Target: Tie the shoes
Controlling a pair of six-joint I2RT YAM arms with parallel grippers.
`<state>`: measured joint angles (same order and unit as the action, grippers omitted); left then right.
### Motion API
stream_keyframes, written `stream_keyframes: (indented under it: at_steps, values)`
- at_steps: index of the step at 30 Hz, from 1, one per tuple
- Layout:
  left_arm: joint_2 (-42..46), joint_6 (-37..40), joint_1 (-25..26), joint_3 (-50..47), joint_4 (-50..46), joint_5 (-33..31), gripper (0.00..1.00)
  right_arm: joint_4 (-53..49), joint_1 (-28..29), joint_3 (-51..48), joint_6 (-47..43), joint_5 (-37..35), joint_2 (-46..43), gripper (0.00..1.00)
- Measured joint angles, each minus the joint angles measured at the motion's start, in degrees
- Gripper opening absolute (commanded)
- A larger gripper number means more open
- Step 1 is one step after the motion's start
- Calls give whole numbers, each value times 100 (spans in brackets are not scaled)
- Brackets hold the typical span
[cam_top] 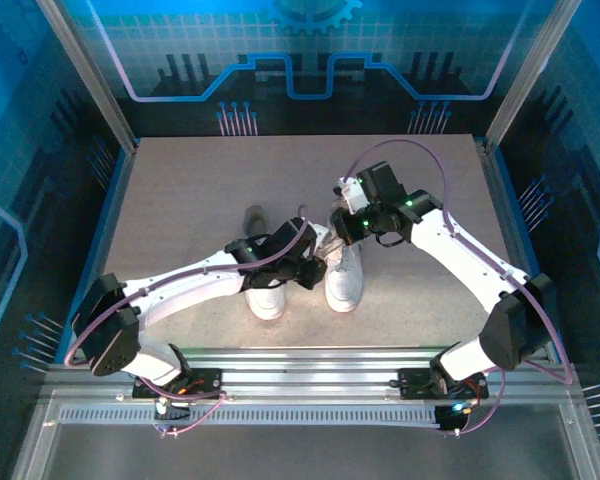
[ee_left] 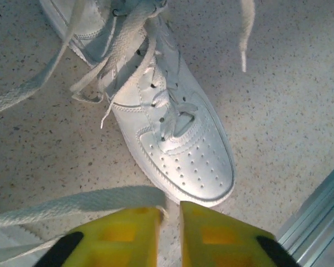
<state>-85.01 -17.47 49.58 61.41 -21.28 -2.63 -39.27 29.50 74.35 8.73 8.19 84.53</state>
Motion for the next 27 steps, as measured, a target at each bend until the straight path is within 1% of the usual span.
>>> stream_keyframes:
  at_steps: [5,9,13,15,17,20,21,23,25,27]
  values:
    - [-70,304,0,114,61,9,42,-50,-7,2,-37,-2,0,0]
    - [-4,560,-17,229,57,-131,43,-76,-4,2,-46,-2,0,0]
    - [560,542,-243,-57,42,-485,48,-105,107,35,-39,-50,4,0]
    - [1139,378,-557,-433,68,-691,53,-109,317,111,13,-79,20,0]
    - [1836,74,-1010,-901,63,-859,56,-66,699,199,98,-114,57,0]
    - [2896,-503,-1880,-1572,-66,-1008,57,55,1318,289,304,-72,227,0]
    - [3206,-649,-2190,-1742,-133,-994,58,96,1506,326,378,-42,332,0]
    - [3751,-833,-2796,-1976,-367,-852,64,190,1878,439,518,-4,651,0]
    - [4044,-909,-3158,-2035,-636,-684,67,306,2175,599,654,46,1060,0]
    - [4133,-949,-3320,-2033,-828,-483,67,444,2382,767,782,136,1471,0]
